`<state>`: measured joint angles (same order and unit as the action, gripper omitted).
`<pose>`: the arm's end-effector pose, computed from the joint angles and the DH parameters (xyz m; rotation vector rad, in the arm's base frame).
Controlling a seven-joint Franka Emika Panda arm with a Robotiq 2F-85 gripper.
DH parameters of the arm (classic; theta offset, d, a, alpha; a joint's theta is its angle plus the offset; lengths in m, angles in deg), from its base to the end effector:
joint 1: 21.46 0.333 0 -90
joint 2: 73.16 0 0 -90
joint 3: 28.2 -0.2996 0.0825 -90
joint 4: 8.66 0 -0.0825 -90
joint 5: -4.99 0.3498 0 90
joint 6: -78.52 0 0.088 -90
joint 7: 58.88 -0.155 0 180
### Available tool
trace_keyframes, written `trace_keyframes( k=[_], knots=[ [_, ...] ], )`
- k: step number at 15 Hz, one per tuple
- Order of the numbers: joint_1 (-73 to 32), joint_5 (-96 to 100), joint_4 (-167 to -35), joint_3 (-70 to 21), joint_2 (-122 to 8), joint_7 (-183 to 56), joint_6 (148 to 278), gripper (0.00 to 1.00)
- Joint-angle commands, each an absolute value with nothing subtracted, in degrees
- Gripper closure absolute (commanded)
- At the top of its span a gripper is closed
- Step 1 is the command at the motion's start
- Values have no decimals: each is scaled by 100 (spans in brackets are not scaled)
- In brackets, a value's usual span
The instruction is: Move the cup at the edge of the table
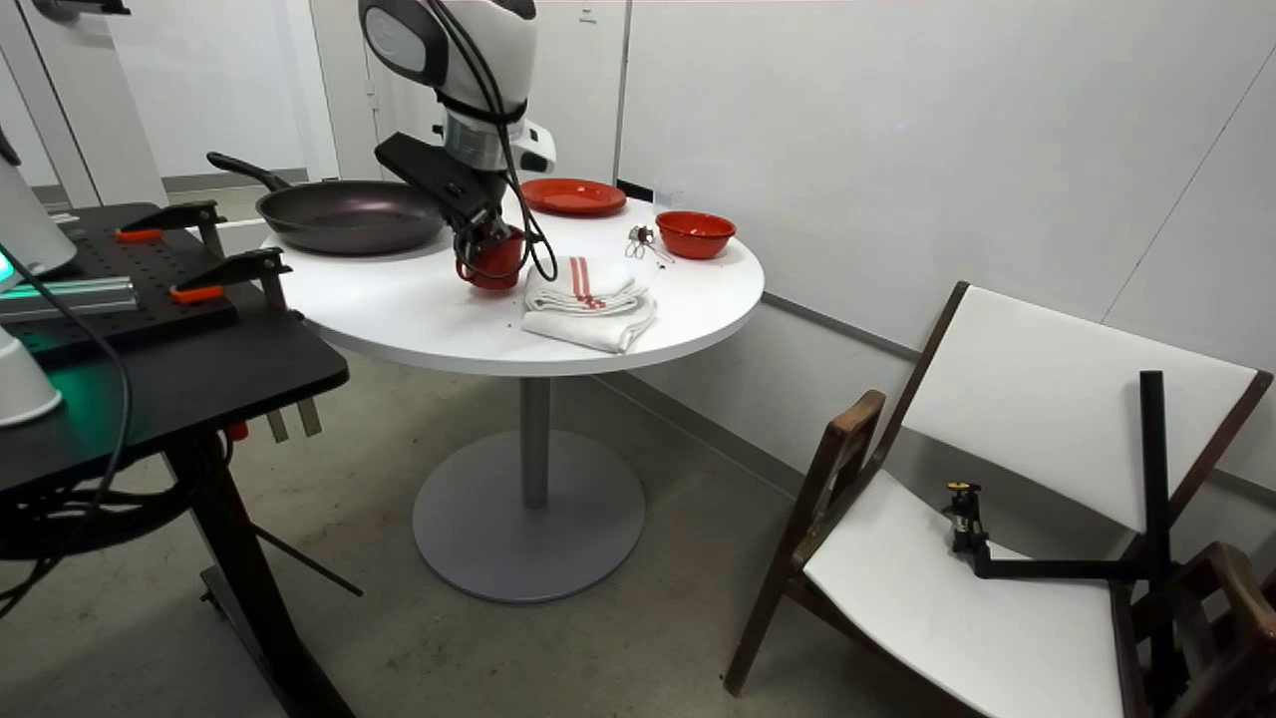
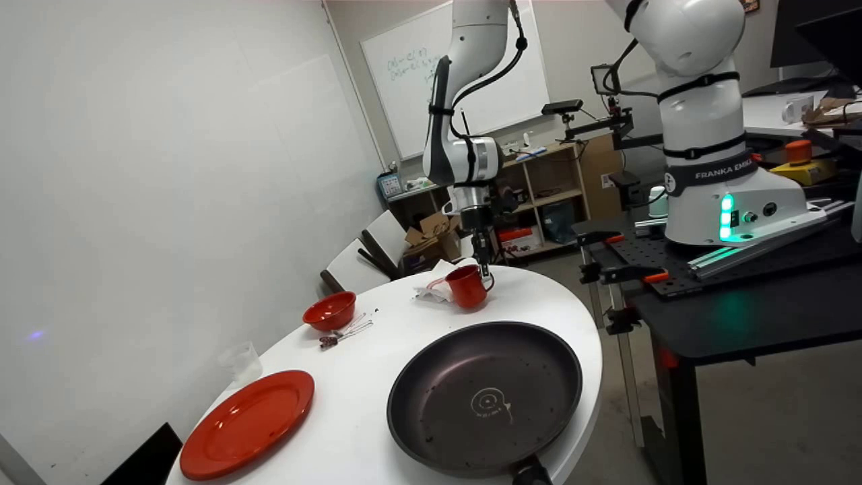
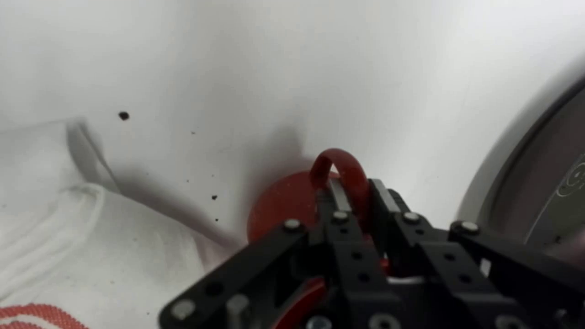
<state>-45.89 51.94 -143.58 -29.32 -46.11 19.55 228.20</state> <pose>0.4146 -0.1755 0.0853 -2.7533 -0.2787 -0.1889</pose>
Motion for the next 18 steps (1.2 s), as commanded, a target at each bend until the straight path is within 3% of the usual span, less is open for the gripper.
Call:
trace_keyframes(
  k=[1, 18],
  knots=[
    [-4629, 5665, -14742, -2967, -4810, 2381, 23160, 96],
    [-5001, 6854, -15362, -3027, -4803, 3416, 23883, 96]
  ],
)
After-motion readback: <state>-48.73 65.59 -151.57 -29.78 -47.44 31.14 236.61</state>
